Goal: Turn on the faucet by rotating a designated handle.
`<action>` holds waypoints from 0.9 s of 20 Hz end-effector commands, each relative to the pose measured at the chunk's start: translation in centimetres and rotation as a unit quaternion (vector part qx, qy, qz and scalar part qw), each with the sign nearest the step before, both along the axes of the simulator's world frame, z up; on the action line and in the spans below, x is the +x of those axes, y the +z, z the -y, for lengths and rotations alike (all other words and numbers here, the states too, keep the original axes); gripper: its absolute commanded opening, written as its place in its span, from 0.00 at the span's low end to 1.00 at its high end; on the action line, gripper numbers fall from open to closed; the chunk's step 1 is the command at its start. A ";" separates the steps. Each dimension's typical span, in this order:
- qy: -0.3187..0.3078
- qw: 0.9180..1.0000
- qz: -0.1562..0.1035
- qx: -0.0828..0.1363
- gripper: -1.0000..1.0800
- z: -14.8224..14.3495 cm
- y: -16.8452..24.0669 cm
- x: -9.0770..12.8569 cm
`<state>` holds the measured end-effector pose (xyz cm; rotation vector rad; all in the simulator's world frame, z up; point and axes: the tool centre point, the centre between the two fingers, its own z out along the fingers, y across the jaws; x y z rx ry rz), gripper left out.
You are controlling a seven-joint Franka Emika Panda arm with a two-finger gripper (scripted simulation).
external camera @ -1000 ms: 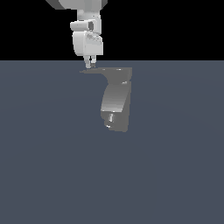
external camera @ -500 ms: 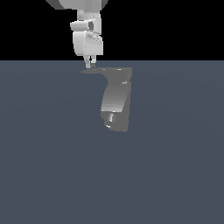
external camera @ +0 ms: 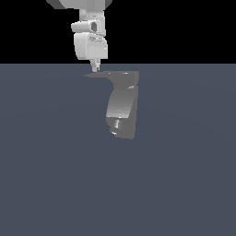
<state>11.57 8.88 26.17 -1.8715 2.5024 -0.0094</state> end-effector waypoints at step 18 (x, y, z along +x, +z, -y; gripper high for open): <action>-0.004 1.000 -0.005 -0.002 0.00 -1.2 -0.8 -5.3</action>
